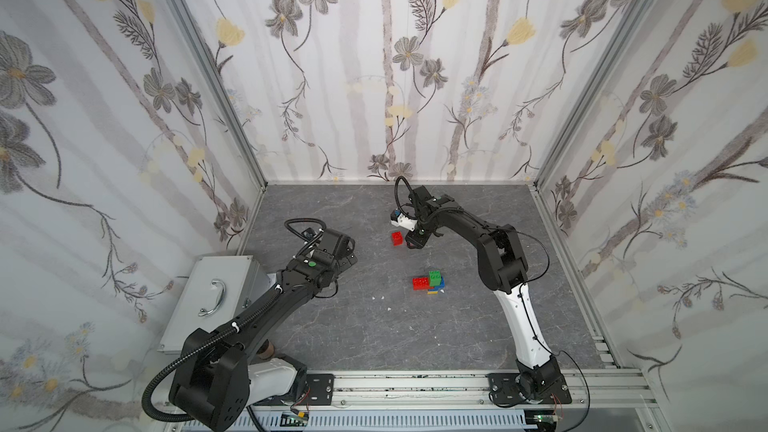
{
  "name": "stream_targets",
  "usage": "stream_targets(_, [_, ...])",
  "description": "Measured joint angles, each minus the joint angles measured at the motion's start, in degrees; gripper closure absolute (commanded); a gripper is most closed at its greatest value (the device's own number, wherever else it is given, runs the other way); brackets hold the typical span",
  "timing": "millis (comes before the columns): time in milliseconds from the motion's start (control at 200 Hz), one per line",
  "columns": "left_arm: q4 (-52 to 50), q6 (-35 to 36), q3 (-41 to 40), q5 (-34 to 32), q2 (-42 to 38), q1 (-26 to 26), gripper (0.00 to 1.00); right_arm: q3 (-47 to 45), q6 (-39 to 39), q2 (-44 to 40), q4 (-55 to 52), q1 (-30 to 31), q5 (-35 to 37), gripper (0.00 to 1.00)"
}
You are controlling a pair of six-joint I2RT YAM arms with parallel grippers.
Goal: Assemble the number 4 with lego
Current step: Pick up the lego brick from the center of the board, then assemble the lego brick with the lego brick.
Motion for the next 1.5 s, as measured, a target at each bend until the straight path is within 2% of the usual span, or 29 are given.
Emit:
stream_targets(155, [0.02,0.02,0.0,0.26,0.13,0.0,0.0,0.02,0.35,-0.02,0.09,0.0,-0.09,0.77])
stream_targets(320, [0.09,0.5,0.37,2.25,1.14,0.02,0.0,0.0,2.4,-2.34,0.13,0.0,-0.37,0.89])
stream_targets(415, [0.96,1.73,1.05,4.81,3.21,-0.55,0.0,-2.51,5.14,-7.67,1.16,-0.04,0.37,1.0])
stream_targets(535, [3.15,2.89,1.95,9.05,5.75,-2.89,0.0,-12.68,9.73,-20.04,3.56,-0.09,2.05,1.0])
stream_targets(694, [7.54,4.5,4.44,15.96,10.4,-5.99,0.0,-30.05,22.14,-39.15,7.13,-0.13,5.64,1.0])
stream_targets(814, [9.33,4.79,7.37,20.87,13.66,-7.54,0.0,-41.72,36.52,-51.19,9.35,1.01,7.37,1.0])
stream_targets(919, [9.03,4.66,8.57,23.89,16.0,-8.11,0.0,-49.2,49.0,-58.07,9.2,5.14,7.54,1.0])
stream_targets(1034, [7.87,4.48,9.33,25.35,18.34,-8.33,0.0,-50.29,58.53,-57.59,7.02,9.86,9.09,1.0])
stream_targets(1169, [6.8,4.44,10.45,27.69,20.17,-8.83,0.0,-49.72,65.42,-54.58,4.52,12.48,10.97,1.0])
stream_targets(1504, [5.4,4.44,12.72,30.62,23.69,-10.36,0.0,-47.01,68.3,-50.9,0.39,15.21,14.69,1.0])
